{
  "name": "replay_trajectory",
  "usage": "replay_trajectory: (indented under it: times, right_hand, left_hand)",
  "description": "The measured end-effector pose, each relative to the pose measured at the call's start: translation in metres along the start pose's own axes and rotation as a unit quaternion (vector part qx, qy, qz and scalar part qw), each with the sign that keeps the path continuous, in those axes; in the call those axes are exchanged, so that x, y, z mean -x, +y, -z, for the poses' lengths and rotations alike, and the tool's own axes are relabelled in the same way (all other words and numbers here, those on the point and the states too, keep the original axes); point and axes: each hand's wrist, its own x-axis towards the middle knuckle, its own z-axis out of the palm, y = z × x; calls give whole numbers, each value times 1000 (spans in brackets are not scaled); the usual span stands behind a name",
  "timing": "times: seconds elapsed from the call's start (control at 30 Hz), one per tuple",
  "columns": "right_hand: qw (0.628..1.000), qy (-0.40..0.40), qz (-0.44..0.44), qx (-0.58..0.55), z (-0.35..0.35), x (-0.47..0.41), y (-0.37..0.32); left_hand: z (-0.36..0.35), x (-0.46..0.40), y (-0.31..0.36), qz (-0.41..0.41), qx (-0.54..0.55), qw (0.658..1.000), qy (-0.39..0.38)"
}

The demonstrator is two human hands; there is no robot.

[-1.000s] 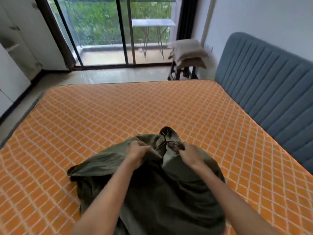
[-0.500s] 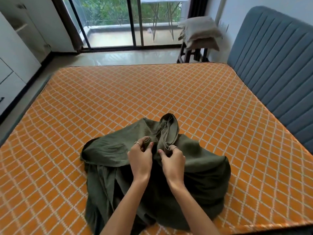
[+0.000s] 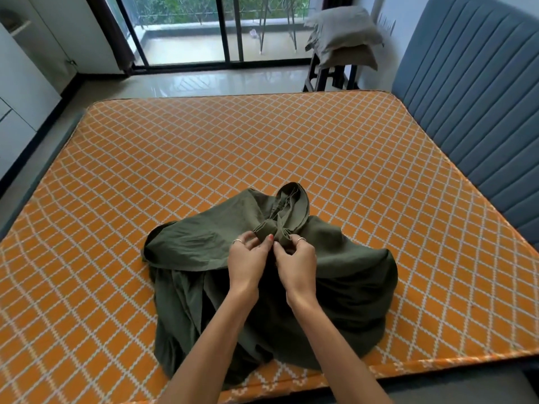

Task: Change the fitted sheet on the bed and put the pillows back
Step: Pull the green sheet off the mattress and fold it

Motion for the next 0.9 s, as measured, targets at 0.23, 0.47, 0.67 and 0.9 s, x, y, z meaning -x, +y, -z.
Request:
replay_trajectory:
  times: [0.23,0.47,0.67,0.9]
  right_hand:
    - [998,43,-44,-27,-15,6,-1]
    - [984,-12,-69,-165,-29,20,-4]
    - [994,-46,-59,-84,-21,14,0]
    - [971,-4,61,229,53,-97,-25]
  left_hand:
    - [22,0,-12,-55,-26,996,-67]
    - [29,-4,-12,-5,3,991,-136]
    - [19,-21,-14,-56,-54,997,18]
    - [28,-12,-13,-293,-351,875,-160]
